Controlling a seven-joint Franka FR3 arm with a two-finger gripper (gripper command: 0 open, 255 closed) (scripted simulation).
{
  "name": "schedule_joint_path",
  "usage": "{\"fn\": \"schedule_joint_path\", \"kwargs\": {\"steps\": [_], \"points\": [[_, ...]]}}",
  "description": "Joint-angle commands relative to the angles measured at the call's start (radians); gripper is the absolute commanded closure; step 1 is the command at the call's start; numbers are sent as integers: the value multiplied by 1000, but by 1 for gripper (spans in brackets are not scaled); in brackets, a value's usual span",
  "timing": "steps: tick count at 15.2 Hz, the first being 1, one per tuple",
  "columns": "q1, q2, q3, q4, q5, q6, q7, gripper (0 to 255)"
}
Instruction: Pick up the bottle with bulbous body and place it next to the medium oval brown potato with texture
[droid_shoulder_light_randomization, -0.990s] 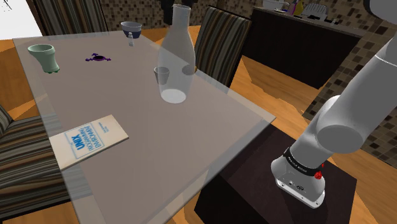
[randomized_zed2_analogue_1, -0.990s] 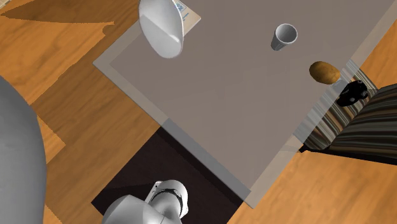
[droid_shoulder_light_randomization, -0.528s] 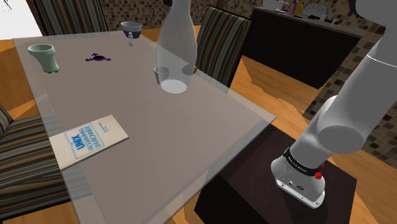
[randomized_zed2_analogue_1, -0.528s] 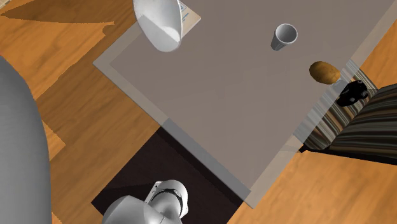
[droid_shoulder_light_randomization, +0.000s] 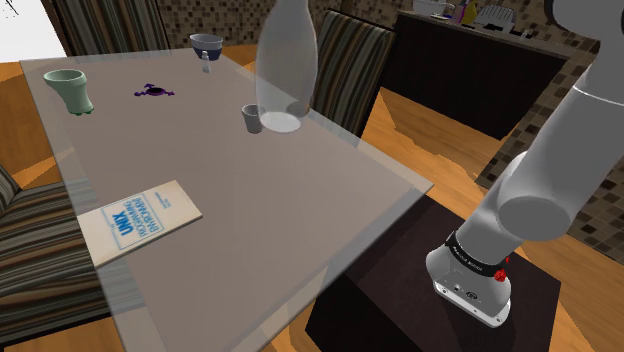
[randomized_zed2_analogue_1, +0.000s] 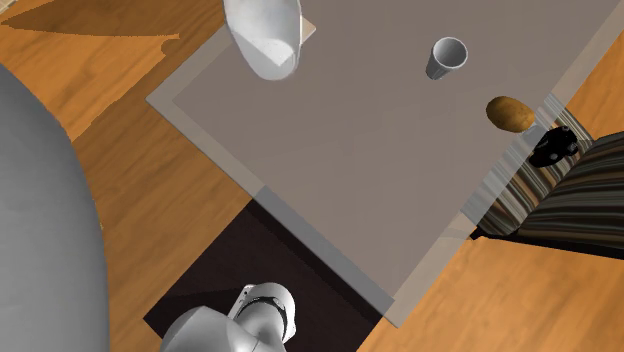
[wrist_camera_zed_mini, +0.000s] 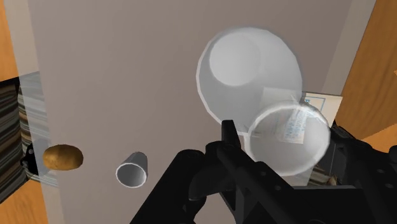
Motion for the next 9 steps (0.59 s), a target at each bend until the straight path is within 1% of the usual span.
{"fn": "schedule_joint_path", "kwargs": {"steps": [1, 5, 9], "points": [[-38, -40, -28, -62, 26, 30, -57, 255], [-100, -102, -92, -174, 61, 89, -173, 255], [-150, -135, -151, -254, 78, 139, -279, 255]]}}
